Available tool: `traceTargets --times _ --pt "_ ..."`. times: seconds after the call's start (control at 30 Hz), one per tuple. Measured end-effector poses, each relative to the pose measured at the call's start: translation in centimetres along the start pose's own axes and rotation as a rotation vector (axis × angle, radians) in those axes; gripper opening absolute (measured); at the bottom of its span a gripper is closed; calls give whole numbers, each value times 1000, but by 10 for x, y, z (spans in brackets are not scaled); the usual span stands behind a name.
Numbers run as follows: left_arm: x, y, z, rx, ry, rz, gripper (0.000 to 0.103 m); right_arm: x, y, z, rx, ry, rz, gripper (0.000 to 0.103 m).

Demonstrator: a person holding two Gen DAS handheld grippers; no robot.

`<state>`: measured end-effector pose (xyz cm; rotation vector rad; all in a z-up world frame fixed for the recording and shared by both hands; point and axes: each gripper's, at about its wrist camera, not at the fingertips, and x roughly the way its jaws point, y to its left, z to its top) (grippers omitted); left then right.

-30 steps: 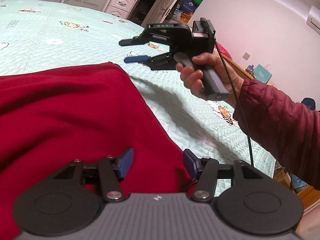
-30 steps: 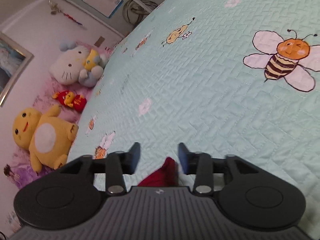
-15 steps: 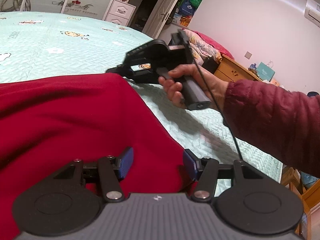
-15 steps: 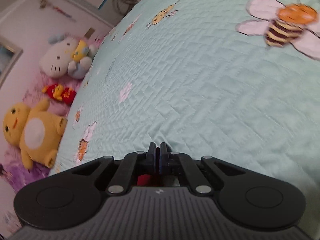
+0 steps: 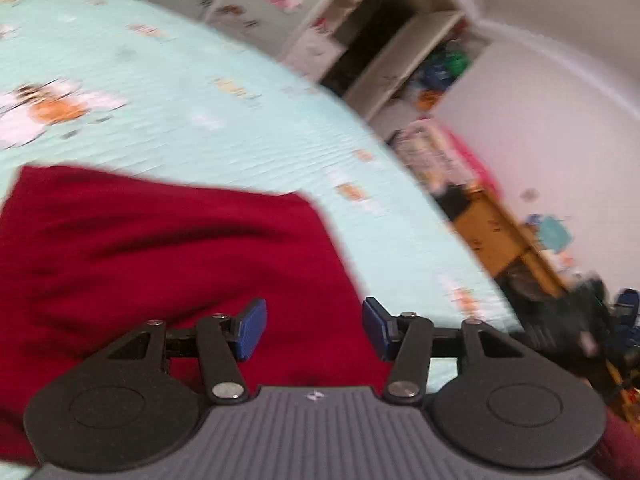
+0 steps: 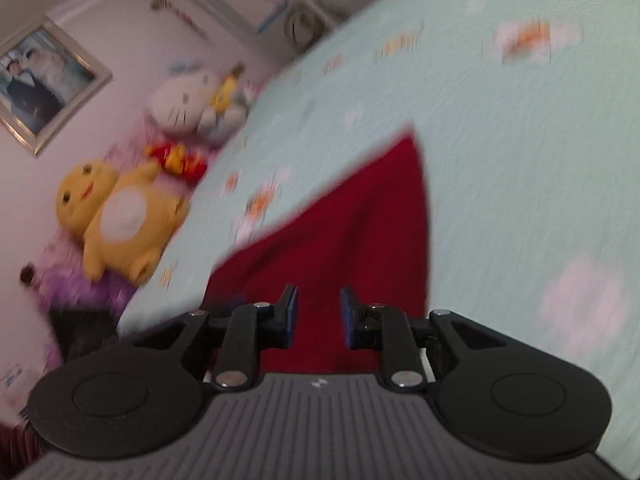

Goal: Fold clothes

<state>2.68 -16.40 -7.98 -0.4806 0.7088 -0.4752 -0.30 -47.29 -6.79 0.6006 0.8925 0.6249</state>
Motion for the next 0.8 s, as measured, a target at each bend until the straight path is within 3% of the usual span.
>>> traceTargets --times 0.1,0.17,0.2,0.23,0.3,0.4,0.53,0.63,0.8 --pt "-3 2 -1 4 9 19 42 4 -16 -31 47 -9 -64 12" --pt "-6 3 -2 8 13 27 44 -12 -20 -35 119 -87 -23 19" --pt "-7 3 -2 10 15 31 45 -23 -15 -36 98 -135 -26 20" --pt "-8 3 -3 13 17 35 46 -32 -5 -38 42 -176 -54 20" --pt "-12 -1 -4 35 19 34 46 -41 19 -47 -139 -201 -194 22" --pt "-13 -30 -14 172 37 12 47 -32 46 -69 -400 -158 -389 23" --pt "-9 -51 -25 276 70 -4 49 -12 64 -95 -628 -100 -513 22" --pt "-6 -59 -30 320 92 -9 50 -5 74 -107 -700 -97 -498 22" --pt "0 -73 -39 395 127 -19 50 8 81 -121 -638 -72 -395 22"
